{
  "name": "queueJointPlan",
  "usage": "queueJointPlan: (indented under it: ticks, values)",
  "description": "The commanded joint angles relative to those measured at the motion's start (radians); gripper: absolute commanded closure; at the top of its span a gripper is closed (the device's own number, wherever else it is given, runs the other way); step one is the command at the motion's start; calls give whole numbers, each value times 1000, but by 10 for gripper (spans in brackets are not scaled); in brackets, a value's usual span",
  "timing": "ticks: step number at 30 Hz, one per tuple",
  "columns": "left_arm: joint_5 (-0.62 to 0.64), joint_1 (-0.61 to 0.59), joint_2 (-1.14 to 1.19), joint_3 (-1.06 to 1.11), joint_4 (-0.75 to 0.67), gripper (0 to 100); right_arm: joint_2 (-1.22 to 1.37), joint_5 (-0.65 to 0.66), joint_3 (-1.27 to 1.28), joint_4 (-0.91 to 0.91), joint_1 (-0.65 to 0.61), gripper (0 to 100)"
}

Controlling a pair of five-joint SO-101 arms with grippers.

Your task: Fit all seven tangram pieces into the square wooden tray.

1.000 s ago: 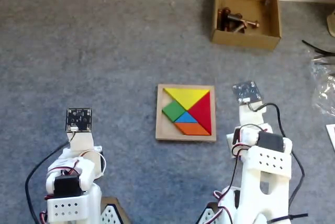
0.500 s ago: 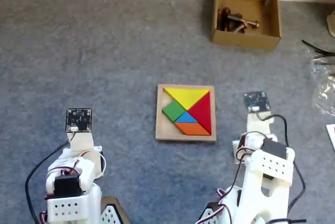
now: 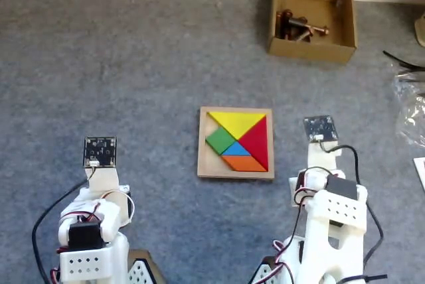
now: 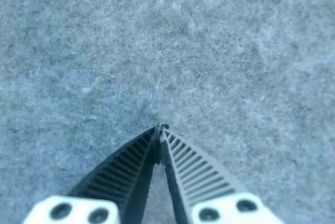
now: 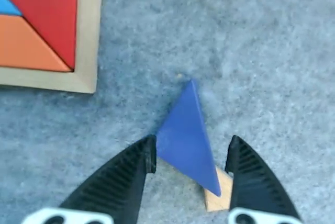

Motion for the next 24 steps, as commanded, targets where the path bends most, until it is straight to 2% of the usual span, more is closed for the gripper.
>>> queueJointPlan:
  ticks: [1, 6, 11, 24]
  values:
    - [2, -8, 7, 21, 8, 995, -18, -6, 2, -58, -18, 793]
    - [2, -8, 7, 21, 8, 995, -18, -3, 68, -124, -18, 793]
    - [2, -8, 7, 21, 8, 995, -18, 40, 76, -125, -18, 792]
    - [2, -8, 7, 21, 8, 995, -18, 46, 134, -119, -24, 792]
